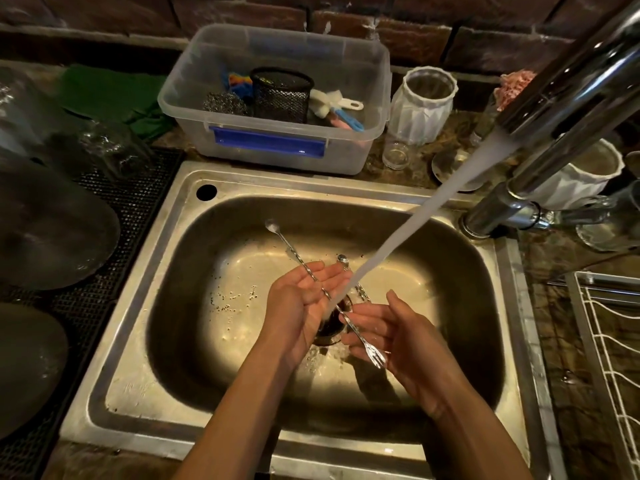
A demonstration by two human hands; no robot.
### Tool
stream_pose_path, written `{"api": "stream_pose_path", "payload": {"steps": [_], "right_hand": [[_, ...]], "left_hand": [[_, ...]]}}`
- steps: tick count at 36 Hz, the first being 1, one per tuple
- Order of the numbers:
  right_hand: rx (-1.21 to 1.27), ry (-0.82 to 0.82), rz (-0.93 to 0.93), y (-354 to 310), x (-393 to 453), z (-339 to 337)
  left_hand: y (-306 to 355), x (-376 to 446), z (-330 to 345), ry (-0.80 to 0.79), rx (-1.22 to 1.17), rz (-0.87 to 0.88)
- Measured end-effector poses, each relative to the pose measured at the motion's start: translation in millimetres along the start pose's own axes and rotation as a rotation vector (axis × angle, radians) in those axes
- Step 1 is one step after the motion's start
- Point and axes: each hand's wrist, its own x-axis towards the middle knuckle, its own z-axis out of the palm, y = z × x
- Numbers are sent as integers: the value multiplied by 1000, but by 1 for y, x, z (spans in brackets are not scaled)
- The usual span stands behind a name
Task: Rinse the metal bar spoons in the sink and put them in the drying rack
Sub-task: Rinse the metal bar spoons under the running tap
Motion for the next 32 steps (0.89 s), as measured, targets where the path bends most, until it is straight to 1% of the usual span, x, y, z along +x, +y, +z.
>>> {"api": "stream_pose_path", "payload": {"steps": [3,6,9,15,19,23,27,32], "right_hand": [[14,9,2,3,-4,-3],[13,18,3,5,-9,-7],[-42,22,-15,7,-14,-8],[-376,3,-73,15,-21,0],[-564,-8,-166,16,-24,2],[-669,15,-273,17,-30,-2],[-735,102,-319,19,-39,-8],[-939,150,-387,18,-52,-14]], "left_hand": [[-6,0,-3,7,16,-10],[-12,-2,-5,-1,-47,-24],[-15,-6,-7,4,-79,-38],[-29,-18,-7,-65,-111,-57],[-34,-21,-7,-89,-135,-70],[-30,-19,-3,-49,-193,-71],[-25,-17,2,-15,-232,-57],[-25,-12,1,-3,-258,-63]]}}
